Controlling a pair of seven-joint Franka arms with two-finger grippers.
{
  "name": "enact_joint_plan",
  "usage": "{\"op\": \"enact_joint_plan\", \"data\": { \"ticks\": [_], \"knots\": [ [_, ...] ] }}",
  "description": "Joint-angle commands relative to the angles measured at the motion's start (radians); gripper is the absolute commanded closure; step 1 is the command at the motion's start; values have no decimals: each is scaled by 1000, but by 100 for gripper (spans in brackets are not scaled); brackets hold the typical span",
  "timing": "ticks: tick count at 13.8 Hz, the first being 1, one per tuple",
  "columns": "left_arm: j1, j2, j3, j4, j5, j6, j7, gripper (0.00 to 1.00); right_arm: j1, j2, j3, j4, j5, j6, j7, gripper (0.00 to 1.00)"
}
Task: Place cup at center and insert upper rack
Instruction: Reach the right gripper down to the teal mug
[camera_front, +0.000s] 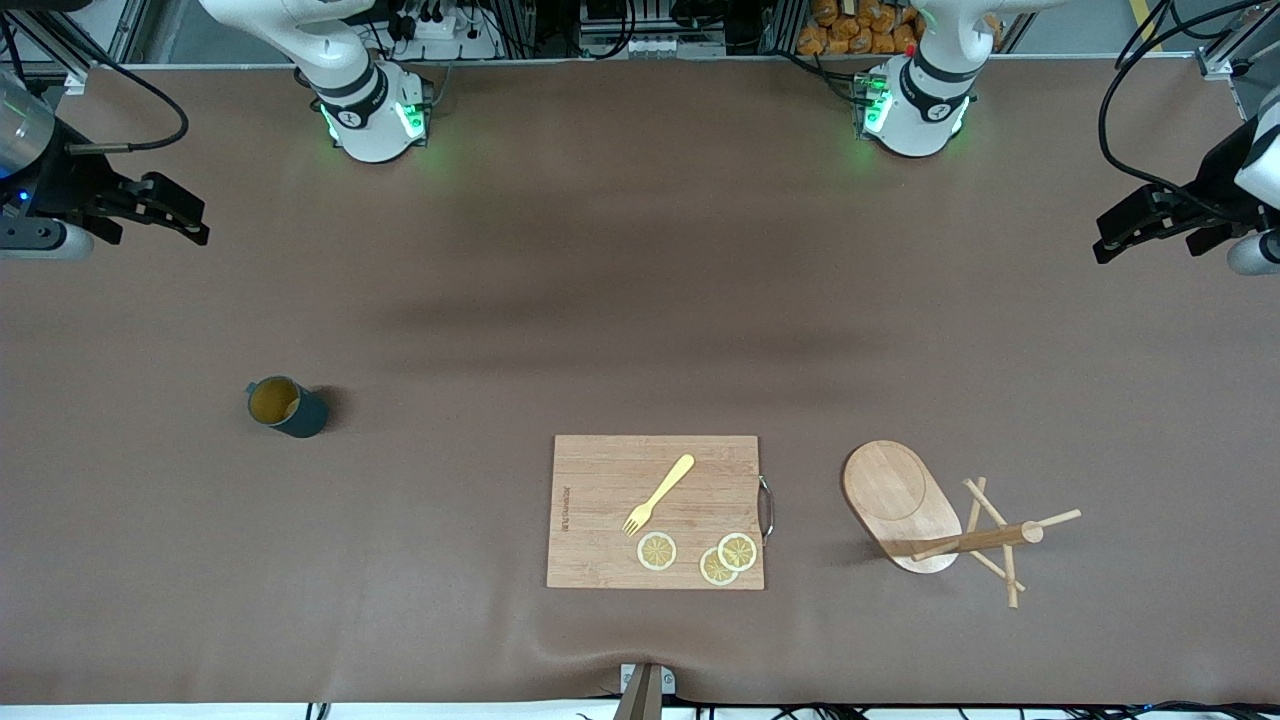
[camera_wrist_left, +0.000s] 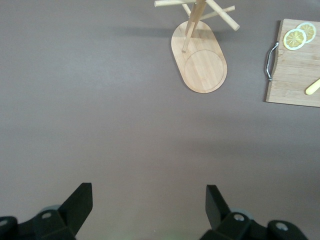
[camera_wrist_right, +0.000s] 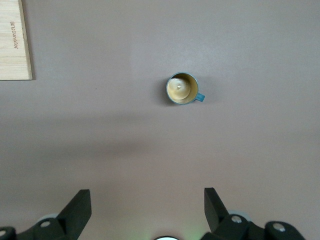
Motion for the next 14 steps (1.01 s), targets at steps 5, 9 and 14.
{"op": "enact_joint_plan", "data": {
  "ticks": [5,9,14],
  "knots": [
    [4,6,-6,27,29,-34,-22,0,-11,-2,6,3,14,-3,-2,0],
    [1,6,-9,34,30,-34,-20,0,-11,10,6,2,14,13,15,0],
    [4,4,-10,35,27,-34,-22,0,-14,107,6,-1,14,139,56,0]
  ]
}}
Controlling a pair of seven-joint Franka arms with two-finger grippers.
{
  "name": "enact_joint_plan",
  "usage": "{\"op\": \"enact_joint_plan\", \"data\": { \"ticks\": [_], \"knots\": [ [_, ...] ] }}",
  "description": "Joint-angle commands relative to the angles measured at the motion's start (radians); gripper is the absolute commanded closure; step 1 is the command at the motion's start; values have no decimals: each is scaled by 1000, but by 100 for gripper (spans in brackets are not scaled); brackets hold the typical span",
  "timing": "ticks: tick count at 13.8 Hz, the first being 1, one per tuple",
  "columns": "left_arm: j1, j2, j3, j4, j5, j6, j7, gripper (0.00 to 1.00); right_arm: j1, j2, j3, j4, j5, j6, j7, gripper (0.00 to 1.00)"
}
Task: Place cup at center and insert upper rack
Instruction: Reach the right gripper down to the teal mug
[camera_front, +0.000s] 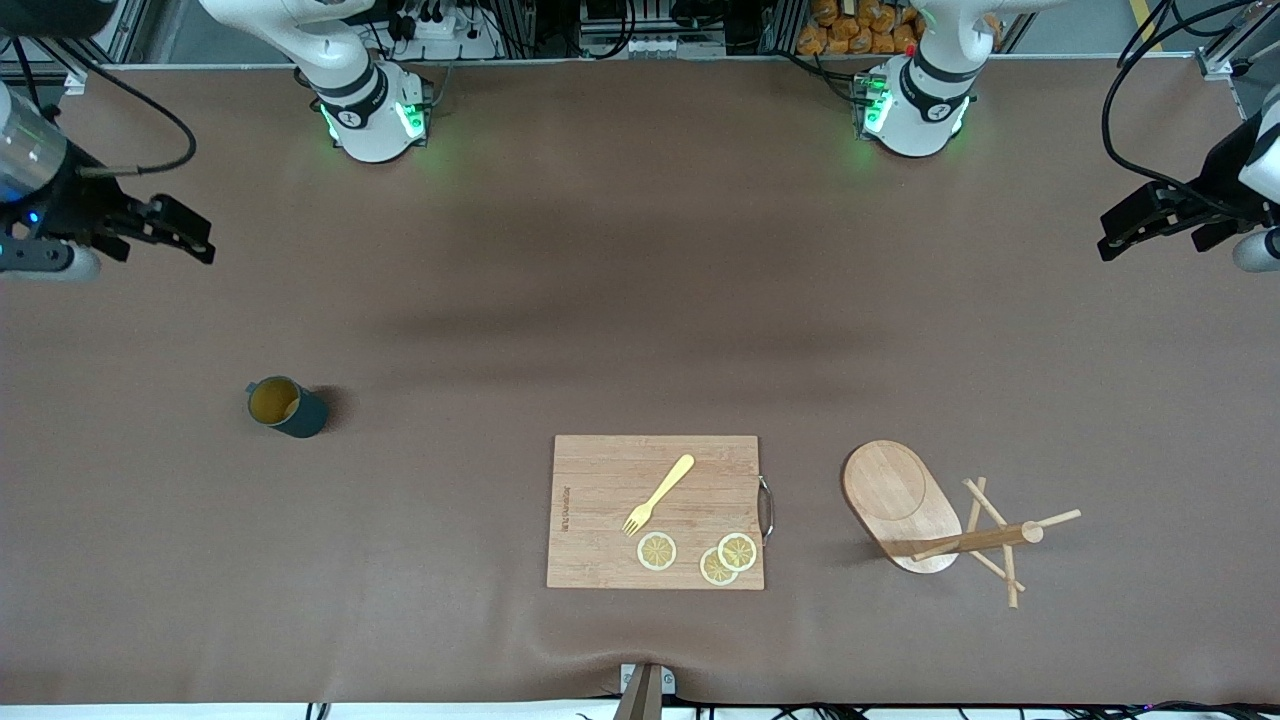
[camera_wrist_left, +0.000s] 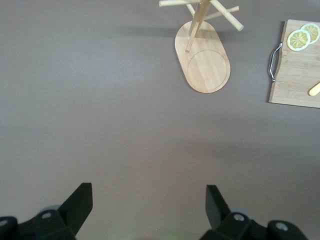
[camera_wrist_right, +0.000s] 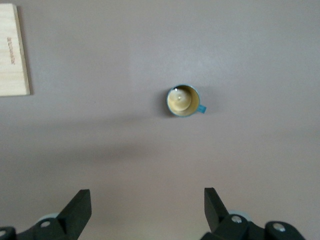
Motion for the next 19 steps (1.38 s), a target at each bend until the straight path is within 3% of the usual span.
{"op": "enact_joint_plan", "data": {
  "ticks": [1,4,7,13,19],
  "knots": [
    [4,1,-7,26,22,-22,-5,0,-16,81,6,8,14,74,22,0],
    [10,-11,-2,32,22,-65,9,0,-27,187,6,-6,40,188,24,0],
    [21,-10,10,47,18,-73,14,0,-112,296,5,-8,169,229,25,0],
    [10,29,4,47,10,-62,14,0,-109,404,3,-130,160,482,123,0],
    [16,40,4,47,4,-48,11,0,-70,480,3,-132,128,504,250,0]
  ]
}}
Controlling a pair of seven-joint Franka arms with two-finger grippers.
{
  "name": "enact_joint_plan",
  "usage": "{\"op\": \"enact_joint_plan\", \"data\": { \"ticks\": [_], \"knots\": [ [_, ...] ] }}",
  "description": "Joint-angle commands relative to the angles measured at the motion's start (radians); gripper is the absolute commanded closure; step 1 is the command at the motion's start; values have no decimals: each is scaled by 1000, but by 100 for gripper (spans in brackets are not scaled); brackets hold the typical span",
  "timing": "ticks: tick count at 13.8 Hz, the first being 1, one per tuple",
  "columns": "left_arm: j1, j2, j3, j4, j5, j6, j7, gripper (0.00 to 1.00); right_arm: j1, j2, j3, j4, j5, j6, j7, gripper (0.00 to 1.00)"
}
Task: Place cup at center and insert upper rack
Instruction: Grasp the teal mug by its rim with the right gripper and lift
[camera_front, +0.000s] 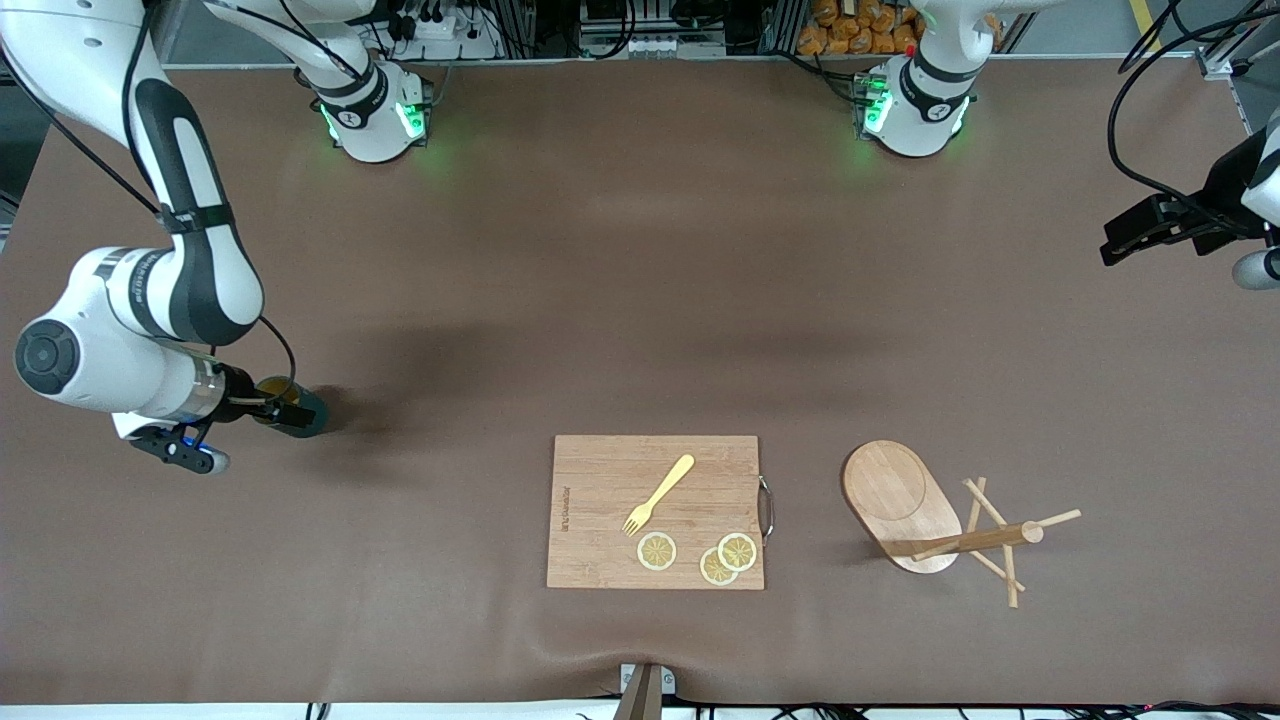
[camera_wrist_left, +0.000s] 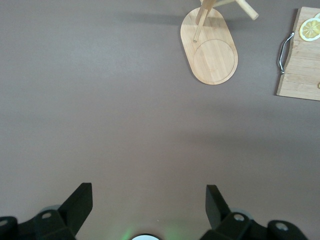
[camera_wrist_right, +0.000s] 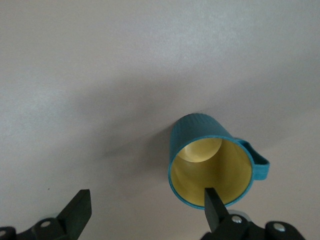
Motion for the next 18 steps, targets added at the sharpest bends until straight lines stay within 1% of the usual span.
{"op": "enact_joint_plan", "data": {
  "ticks": [1,5,6,10,12,15,18],
  "knots": [
    [0,-3,-2,17,-2,-1,-8,0,32,21,-2,-2,-49,29,107,0],
    [7,-7,-2,17,-7,-1,-1,0,20,53,-2,0,-72,76,100,0],
    [4,-16,-3,19,-7,-1,-9,0,14,55,-2,-2,-90,84,98,0],
    [4,-32,-7,17,-9,-9,-4,0,2,56,-2,-58,-106,176,95,0],
    [1,-24,-7,17,-7,-4,-10,0,2,58,-2,-60,-106,181,95,2],
    [-3,-22,-7,17,-9,-1,-12,0,0,62,0,-60,-106,181,97,45],
    [0,-22,-7,15,-9,-3,-10,0,2,61,0,-68,-106,178,97,66]
  ]
}}
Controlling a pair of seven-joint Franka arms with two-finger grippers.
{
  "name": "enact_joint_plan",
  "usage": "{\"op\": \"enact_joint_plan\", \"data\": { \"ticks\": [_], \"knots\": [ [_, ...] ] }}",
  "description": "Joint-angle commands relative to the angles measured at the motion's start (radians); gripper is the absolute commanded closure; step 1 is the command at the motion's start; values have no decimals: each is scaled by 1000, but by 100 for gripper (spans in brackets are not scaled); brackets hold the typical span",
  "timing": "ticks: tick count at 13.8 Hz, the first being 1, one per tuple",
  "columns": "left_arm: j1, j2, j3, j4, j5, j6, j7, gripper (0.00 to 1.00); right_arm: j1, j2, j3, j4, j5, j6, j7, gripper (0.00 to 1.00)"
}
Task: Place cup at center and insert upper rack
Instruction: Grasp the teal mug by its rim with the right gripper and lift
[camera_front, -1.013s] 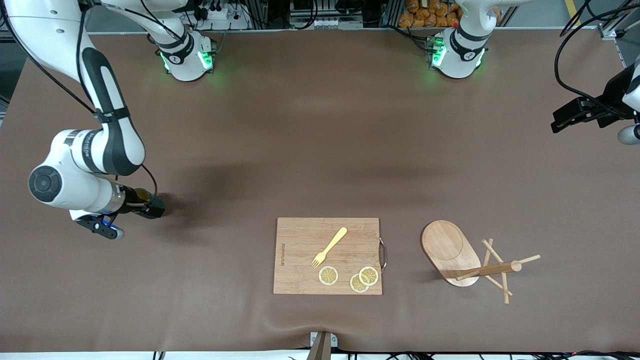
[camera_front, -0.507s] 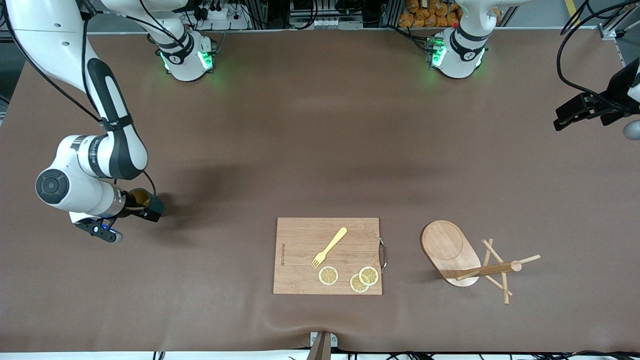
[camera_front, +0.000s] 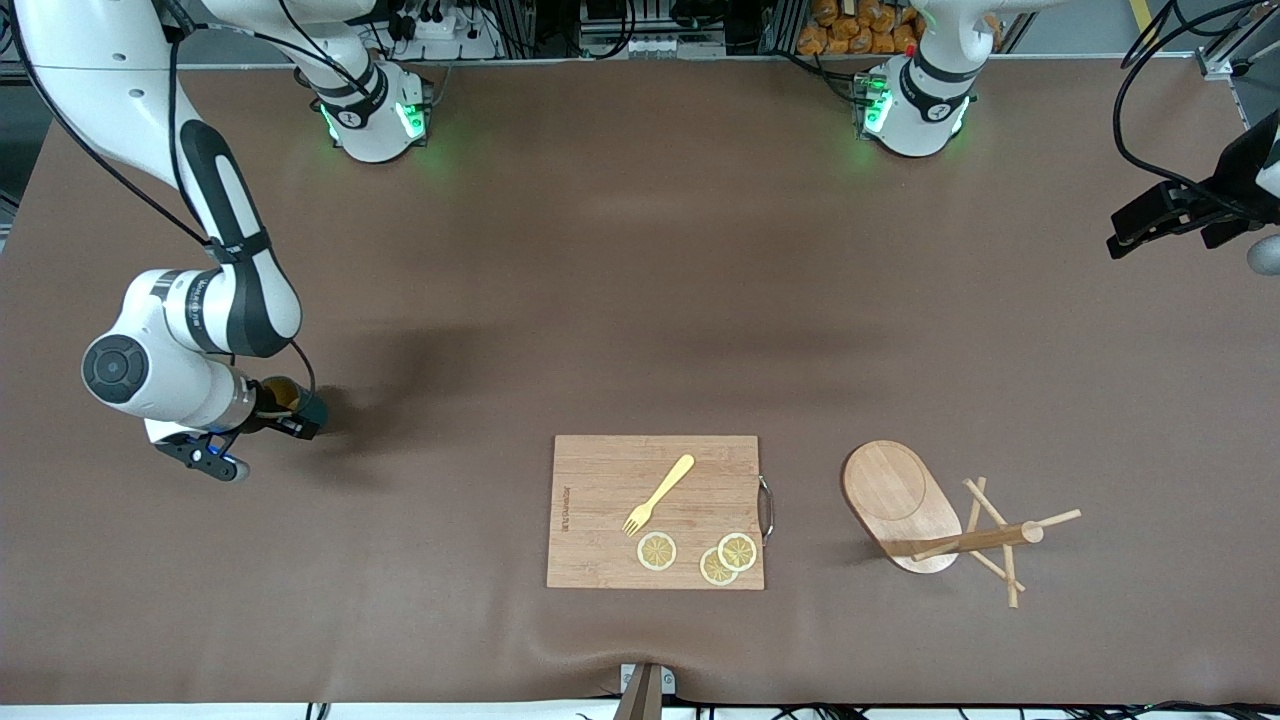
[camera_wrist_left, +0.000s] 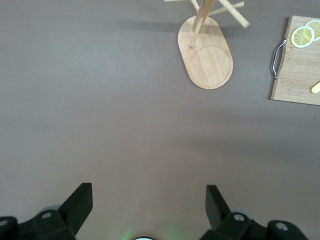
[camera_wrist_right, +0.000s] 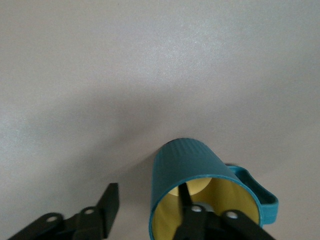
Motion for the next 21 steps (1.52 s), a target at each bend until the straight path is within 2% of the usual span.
{"op": "enact_joint_plan", "data": {
  "ticks": [1,3,7,11,16,21],
  "knots": [
    [1,-9,-2,0,-6,-2,-6,0,-9,-4,10,-13,-15,9,12,75],
    [2,-9,-2,0,-6,-2,-2,0,-9,-4,10,-13,-15,8,12,99],
    [5,-9,-2,0,-6,-4,6,0,-1,-18,10,-12,-15,-18,18,100],
    [5,-10,-2,-1,-6,-7,6,0,35,-100,14,54,-14,-219,86,100],
    [7,-10,-2,-1,-6,-7,9,0,213,-229,20,70,5,-346,361,100],
    [7,-10,-2,0,-6,-8,11,0,483,-242,20,108,81,-328,783,100]
  ]
}}
